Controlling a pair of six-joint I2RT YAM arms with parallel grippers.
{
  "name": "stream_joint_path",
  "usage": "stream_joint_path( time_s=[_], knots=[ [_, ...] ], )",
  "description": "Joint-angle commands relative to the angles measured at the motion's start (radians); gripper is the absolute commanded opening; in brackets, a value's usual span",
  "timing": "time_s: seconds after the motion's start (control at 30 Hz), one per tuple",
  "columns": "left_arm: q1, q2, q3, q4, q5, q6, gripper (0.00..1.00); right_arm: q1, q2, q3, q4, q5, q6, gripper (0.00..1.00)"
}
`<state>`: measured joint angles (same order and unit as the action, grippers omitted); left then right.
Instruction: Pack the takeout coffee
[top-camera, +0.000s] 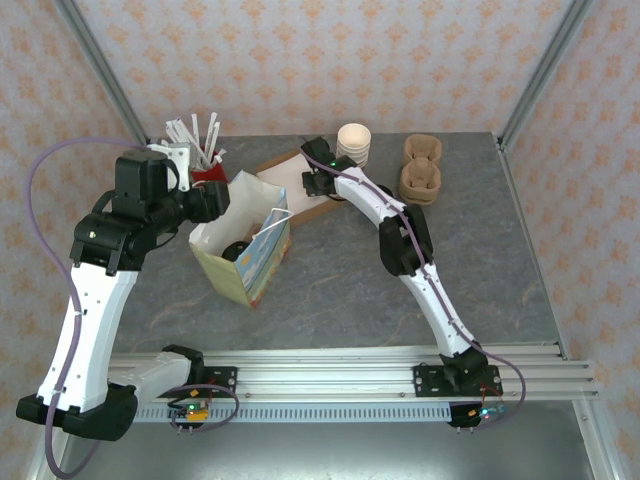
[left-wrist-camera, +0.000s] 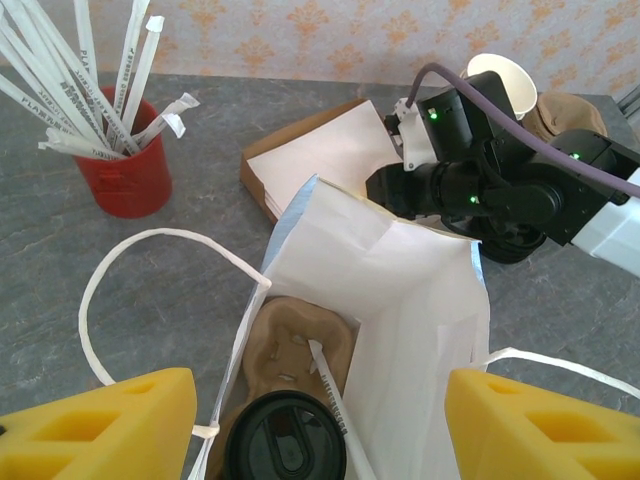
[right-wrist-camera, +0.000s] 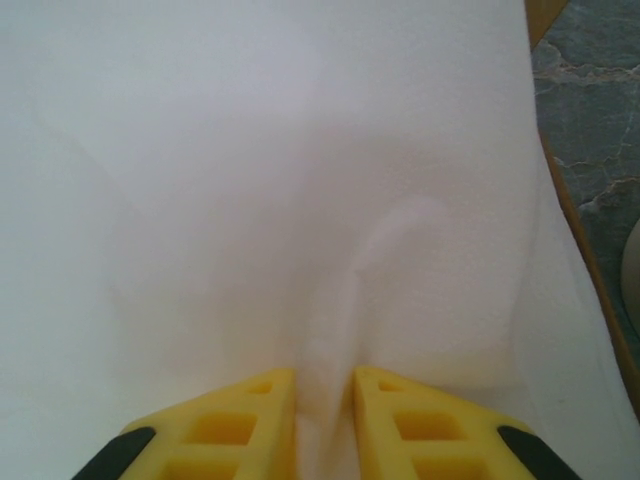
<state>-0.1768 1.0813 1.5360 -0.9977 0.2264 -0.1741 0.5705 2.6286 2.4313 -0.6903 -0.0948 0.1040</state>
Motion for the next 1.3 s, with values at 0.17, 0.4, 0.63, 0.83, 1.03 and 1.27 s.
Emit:
stream_joint_path(
  time_s=[0.17, 0.4, 0.63, 0.83, 1.03, 1.27],
  knots=[
    [-0.006, -0.017, 0.001, 0.016, -0.016, 0.022, 0.67, 0.001, -0.009, 0.071, -0.035, -0.011, 0.013, 0.18],
    [-0.006, -0.011, 0.018, 0.016, -0.012, 0.022, 0.67, 0.0, -0.083, 0.074, -0.033, -0.01, 0.01, 0.13],
    [-0.007, -0.009, 0.029, 0.019, -0.001, 0.018, 0.67, 0.0, -0.158, 0.074, -0.037, -0.021, 0.011, 0.12],
    [-0.007, -0.011, 0.037, 0.027, 0.007, 0.009, 0.67, 0.0, -0.221, 0.072, -0.041, -0.037, 0.024, 0.1],
    [-0.007, -0.017, 0.043, 0.053, 0.037, -0.018, 0.67, -0.001, -0.296, 0.069, -0.042, -0.035, 0.036, 0.07],
    [-0.007, -0.024, 0.048, 0.103, 0.101, -0.077, 0.67, -0.008, -0.408, 0.035, -0.042, -0.002, 0.058, 0.01]
  ],
)
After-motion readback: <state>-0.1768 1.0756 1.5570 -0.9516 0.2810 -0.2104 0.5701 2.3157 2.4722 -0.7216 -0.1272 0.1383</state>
